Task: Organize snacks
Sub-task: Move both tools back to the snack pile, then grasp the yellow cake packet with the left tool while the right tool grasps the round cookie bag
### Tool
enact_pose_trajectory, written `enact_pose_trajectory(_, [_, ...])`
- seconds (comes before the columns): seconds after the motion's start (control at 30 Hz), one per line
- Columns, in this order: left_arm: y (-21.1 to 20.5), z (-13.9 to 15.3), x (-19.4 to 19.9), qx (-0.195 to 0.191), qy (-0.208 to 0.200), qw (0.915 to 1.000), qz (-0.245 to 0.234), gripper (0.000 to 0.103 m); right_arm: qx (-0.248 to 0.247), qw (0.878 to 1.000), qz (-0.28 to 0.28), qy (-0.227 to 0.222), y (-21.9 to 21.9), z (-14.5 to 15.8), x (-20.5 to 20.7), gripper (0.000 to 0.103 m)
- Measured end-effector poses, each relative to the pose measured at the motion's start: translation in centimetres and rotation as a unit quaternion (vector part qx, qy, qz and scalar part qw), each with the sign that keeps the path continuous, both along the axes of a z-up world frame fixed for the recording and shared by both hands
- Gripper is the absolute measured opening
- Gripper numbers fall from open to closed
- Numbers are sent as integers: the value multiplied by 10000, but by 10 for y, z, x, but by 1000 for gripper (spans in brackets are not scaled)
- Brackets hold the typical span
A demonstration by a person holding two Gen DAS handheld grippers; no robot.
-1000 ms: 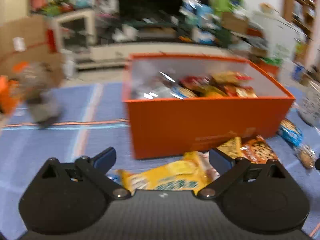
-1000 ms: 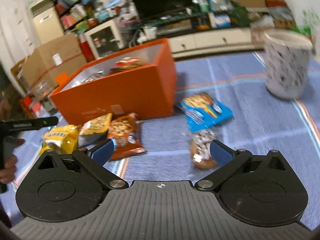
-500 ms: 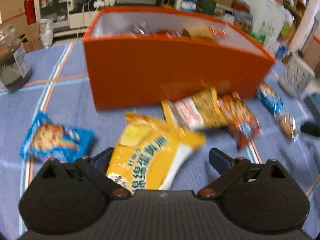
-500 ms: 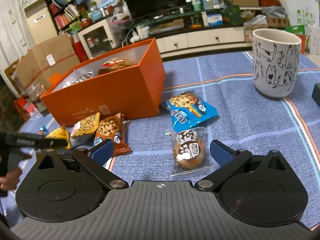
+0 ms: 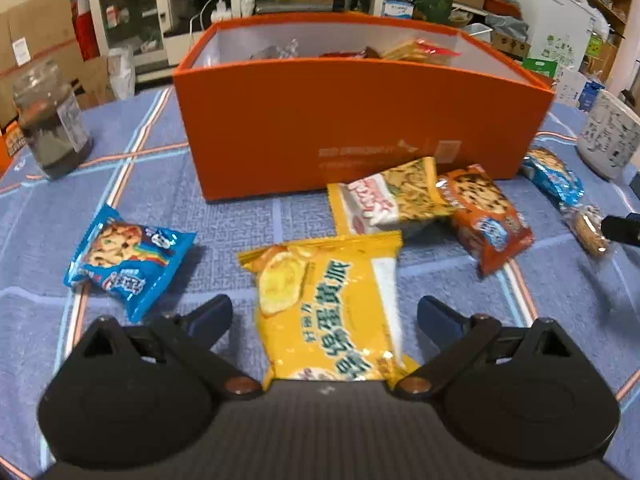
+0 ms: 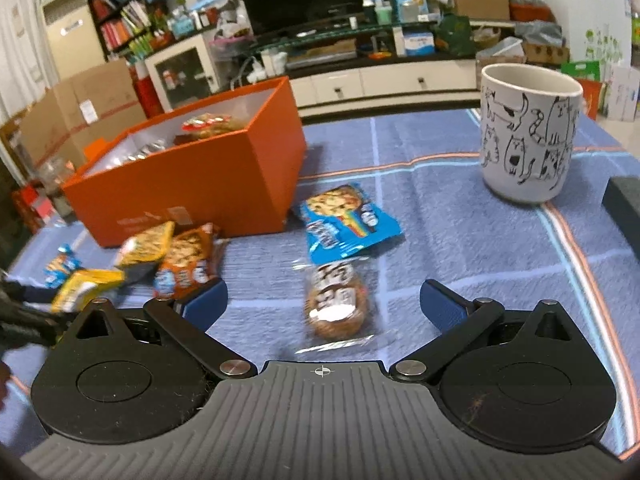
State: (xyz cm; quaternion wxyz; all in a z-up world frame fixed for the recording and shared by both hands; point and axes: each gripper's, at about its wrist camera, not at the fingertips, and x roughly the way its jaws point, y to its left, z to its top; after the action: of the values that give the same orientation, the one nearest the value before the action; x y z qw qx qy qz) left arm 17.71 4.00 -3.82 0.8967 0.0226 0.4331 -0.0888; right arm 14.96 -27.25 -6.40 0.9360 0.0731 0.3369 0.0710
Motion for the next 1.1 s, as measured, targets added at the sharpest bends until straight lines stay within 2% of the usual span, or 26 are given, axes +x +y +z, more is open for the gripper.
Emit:
enact_pose_trajectory(0.13, [6, -7, 0, -34, 38, 10000, 68, 98, -360, 9992, 7, 184, 9, -12, 16, 95])
enact_pose_trajectory(0.27, [7, -8, 1, 25, -3, 9999, 123, 98, -456, 9985, -2, 300, 15, -22, 25, 89])
enact_pose_trajectory(0.43, [3, -10, 0, 152, -93, 9998, 129, 99, -934, 9952, 179, 225, 35, -28, 23, 94])
enact_pose_trajectory(0.47, [3, -10, 0, 153, -94, 9998, 133, 99, -890, 9956, 177, 231, 36, -29, 23, 97])
enact_pose_trajectory(0.63, [3, -11, 1, 161, -94, 9997, 134, 100, -886, 9959, -63, 165, 41, -30, 15, 97])
enact_pose_trajectory(0.77, [3, -10, 1, 164, -57, 9997, 164, 100, -889, 9956, 172, 223, 36, -27, 9, 97])
enact_pose_trajectory(0.87, [1, -10, 1, 173, -38, 9997, 152, 100, -768, 9968, 6, 236, 28, -19, 7, 96])
enact_pose_trajectory(0.9, [1, -10, 0, 176, -40, 9997, 158, 100, -790, 9966, 64, 234, 29, -19, 7, 94])
enact_pose_trajectory(0.93, [1, -10, 0, 176, -42, 9997, 166, 100, -862, 9959, 85, 273, 31, -19, 8, 86])
enact_pose_trajectory(1.0, [0, -10, 0, 186, -46, 9997, 166, 100, -912, 9955, 135, 237, 34, -21, 8, 82])
enact_pose_trajectory(1.07, [1, -9, -1, 176, -50, 9997, 157, 95, -909, 9954, 223, 184, 36, -18, 5, 61])
enact_pose_trajectory(1.1, [2, -8, -3, 145, -66, 9998, 129, 88, -909, 9954, 228, 177, 36, -16, 5, 37])
